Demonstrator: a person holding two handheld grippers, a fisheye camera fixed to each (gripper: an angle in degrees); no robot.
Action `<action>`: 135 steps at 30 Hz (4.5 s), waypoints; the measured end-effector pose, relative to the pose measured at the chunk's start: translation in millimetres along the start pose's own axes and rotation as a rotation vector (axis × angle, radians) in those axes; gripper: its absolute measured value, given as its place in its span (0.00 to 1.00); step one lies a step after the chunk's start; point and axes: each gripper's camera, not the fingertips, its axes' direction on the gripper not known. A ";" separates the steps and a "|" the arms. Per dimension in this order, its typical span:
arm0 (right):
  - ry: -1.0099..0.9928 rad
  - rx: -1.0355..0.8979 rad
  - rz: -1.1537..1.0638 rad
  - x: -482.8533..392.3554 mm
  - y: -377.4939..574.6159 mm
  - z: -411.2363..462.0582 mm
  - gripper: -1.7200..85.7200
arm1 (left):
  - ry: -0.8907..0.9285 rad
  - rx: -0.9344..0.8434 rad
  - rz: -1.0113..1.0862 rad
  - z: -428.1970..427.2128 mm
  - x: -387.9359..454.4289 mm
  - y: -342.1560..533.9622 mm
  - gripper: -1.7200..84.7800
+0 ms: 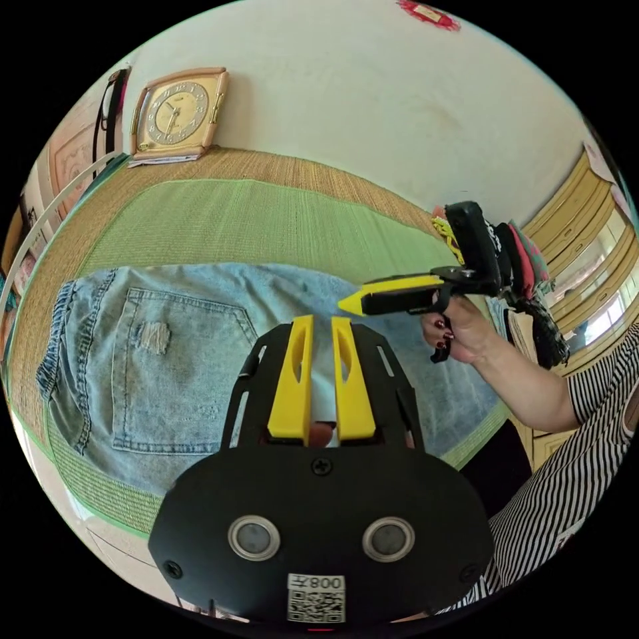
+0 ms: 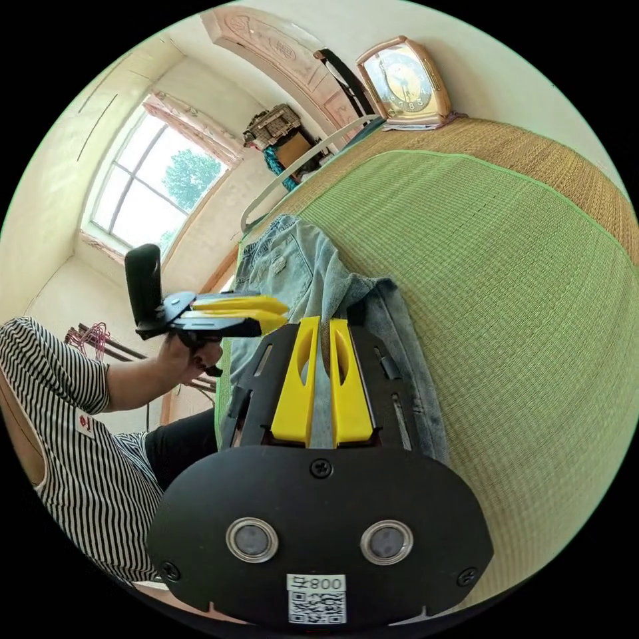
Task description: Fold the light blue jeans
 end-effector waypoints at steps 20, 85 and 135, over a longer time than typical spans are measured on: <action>0.223 0.152 0.014 -50.5 117.2 47.9 0.09 | -0.049 -0.287 0.179 -15.0 -41.3 -135.4 0.05; -0.376 -0.097 0.335 248.1 198.8 167.9 0.03 | -0.122 -0.203 0.207 -137.7 -36.4 -42.3 0.02; -0.427 0.129 0.545 237.9 181.3 141.4 0.02 | -0.140 0.119 -0.576 -387.0 -355.9 53.8 0.04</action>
